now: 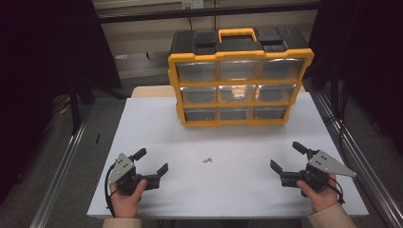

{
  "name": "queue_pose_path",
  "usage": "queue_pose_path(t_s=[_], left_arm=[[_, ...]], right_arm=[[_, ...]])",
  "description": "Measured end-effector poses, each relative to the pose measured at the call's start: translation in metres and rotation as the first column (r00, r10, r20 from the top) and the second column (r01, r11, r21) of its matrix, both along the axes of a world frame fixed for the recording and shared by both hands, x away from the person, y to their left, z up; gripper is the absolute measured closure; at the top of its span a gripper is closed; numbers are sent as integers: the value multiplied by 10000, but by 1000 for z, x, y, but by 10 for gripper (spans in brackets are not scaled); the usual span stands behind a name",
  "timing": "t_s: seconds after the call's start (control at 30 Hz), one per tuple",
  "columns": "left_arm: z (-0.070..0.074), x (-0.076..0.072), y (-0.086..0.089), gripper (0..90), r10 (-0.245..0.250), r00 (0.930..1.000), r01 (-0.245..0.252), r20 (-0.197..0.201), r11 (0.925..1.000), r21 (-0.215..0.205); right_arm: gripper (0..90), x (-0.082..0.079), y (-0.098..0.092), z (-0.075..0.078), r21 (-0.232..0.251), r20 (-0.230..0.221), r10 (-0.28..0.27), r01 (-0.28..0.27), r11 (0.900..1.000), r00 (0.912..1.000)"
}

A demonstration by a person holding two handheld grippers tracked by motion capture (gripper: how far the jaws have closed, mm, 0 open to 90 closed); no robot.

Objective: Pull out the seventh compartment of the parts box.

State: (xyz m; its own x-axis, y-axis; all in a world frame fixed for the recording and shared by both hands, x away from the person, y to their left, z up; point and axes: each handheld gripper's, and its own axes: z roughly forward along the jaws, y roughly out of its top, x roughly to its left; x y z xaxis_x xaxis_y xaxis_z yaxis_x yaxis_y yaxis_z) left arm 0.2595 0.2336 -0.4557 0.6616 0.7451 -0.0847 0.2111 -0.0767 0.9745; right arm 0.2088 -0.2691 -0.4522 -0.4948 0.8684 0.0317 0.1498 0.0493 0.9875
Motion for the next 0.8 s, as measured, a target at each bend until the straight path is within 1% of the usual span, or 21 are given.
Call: queue_pose_path(t_s=[0.07,0.1,0.13,0.2,0.23,0.3,0.37,0.4,0.57,0.63,0.7,0.73,0.8], left_arm=[[0,0,-1,9,-29,10000,29,15,10000,-45],[0,0,-1,9,-37,10000,37,12,10000,24],[0,0,-1,9,-35,10000,35,10,10000,-16],[0,0,-2,8,-35,10000,35,27,10000,-1],[1,1,-3,8,30,10000,-29,49,10000,-92],[1,1,-3,8,15,10000,-15,31,10000,-34],[1,1,-5,8,62,10000,-62,28,10000,9],[1,1,-6,8,51,10000,-51,52,9999,112],[1,3,-8,8,56,10000,-56,57,9999,94],[2,4,-9,8,47,9999,-49,90,9999,150],[2,5,-11,8,99,9999,-100,79,9999,78],[2,5,-11,8,68,9999,-70,115,9998,171],[3,7,-13,7,179,9998,-181,107,9998,129]], right_arm=[[0,0,0,0,38,-16,-32,32,10000,10000],[0,0,0,0,38,-16,-32,32,10000,10000],[0,0,-1,0,67,-20,-111,111,9999,9999],[0,0,-1,0,78,3,-100,100,9999,9999],[0,0,-1,0,36,-4,-105,105,9999,9999],[0,0,-1,0,29,-15,-18,18,10000,10000],[0,-1,-1,0,56,3,-53,53,10000,10000],[0,-1,-1,0,43,-2,-82,82,10000,10000],[0,-1,-2,0,73,17,-99,99,9999,9999],[0,-1,-2,0,94,5,-107,107,9999,9999],[0,-1,-2,0,74,14,-70,70,9999,10000],[0,-1,-2,0,58,0,-81,81,10000,10000],[0,-1,-1,0,37,-37,-60,60,10000,10000]])
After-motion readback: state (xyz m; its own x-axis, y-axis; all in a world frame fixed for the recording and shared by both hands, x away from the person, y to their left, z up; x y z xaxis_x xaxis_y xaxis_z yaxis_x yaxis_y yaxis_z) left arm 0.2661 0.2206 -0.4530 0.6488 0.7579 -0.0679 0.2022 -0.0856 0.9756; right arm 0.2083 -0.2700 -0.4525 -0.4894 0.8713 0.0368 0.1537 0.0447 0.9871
